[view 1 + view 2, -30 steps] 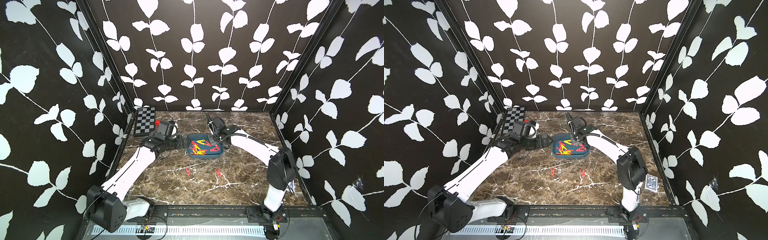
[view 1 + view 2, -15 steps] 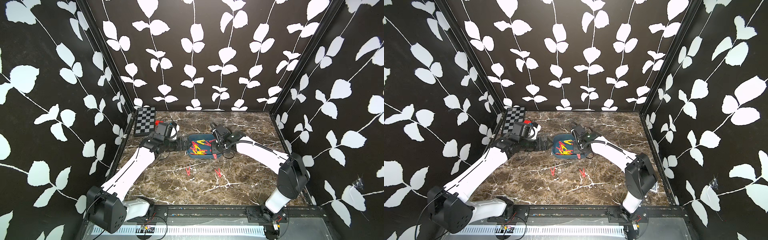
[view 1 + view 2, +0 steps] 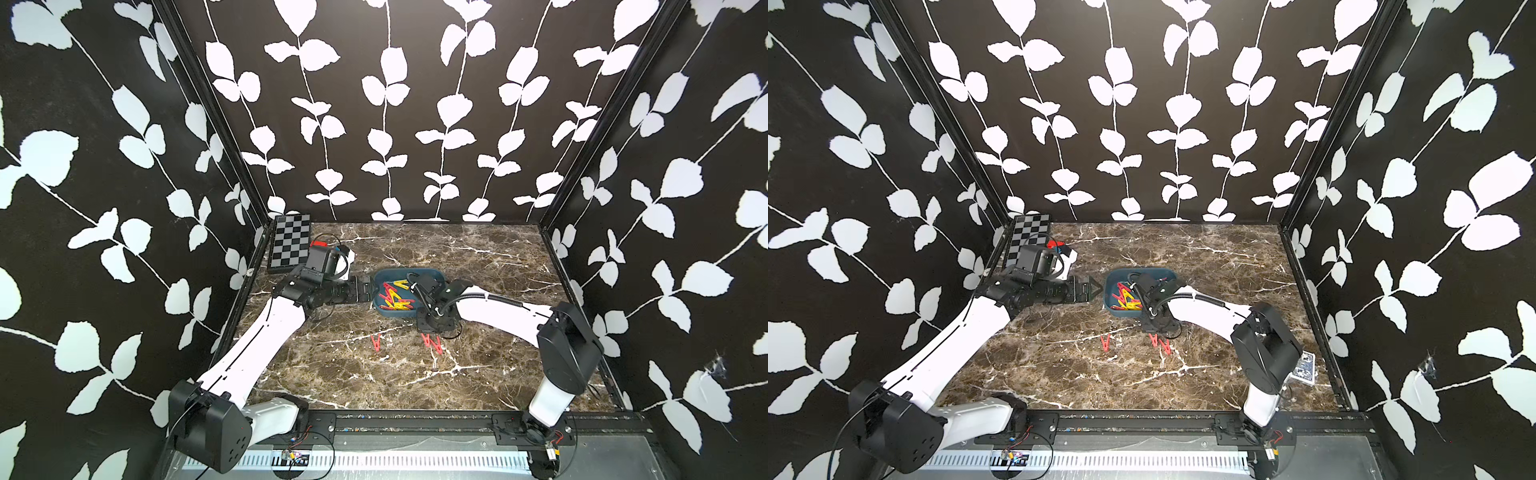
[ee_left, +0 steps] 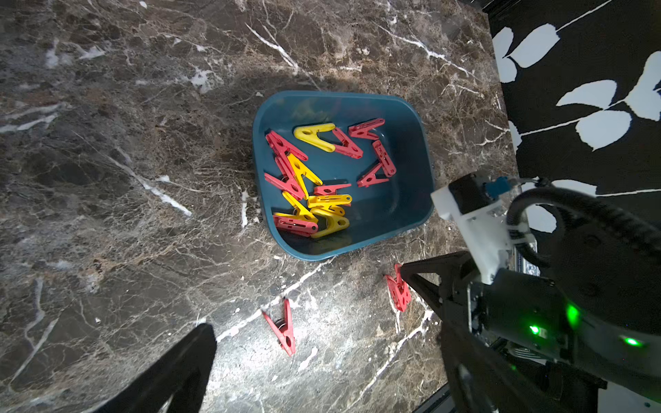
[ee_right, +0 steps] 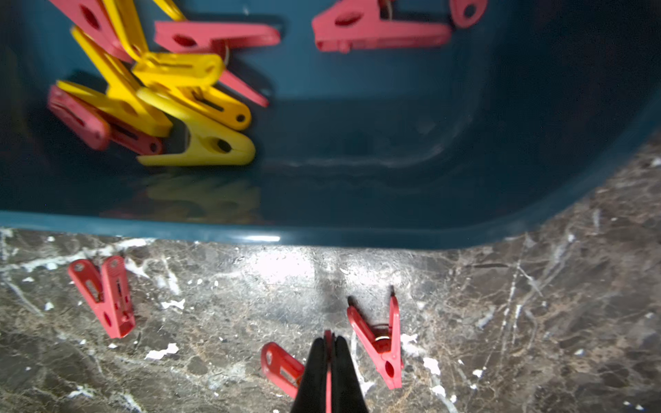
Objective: Take the clothespins out of the storage box
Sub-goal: Place the clothespin at the center of the board.
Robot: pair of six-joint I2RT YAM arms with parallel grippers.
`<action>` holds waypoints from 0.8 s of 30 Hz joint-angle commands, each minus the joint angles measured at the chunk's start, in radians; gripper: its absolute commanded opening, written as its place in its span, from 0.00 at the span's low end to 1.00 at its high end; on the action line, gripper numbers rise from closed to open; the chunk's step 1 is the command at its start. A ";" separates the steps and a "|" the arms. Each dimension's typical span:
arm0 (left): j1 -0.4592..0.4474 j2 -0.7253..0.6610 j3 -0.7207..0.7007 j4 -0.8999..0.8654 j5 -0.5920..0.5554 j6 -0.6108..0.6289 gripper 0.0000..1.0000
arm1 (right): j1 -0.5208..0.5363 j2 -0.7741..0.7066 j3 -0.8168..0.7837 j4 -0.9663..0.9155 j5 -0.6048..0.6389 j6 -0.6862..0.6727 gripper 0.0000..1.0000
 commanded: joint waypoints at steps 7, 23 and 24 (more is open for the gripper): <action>0.006 -0.031 -0.024 -0.008 -0.002 -0.010 0.99 | 0.013 0.061 -0.016 0.010 -0.032 0.040 0.00; 0.008 -0.028 -0.030 -0.004 0.008 -0.015 0.99 | 0.014 0.056 0.004 0.000 -0.028 0.046 0.25; 0.009 -0.026 -0.030 -0.002 0.010 -0.016 0.99 | 0.014 0.044 0.007 -0.001 -0.027 0.046 0.26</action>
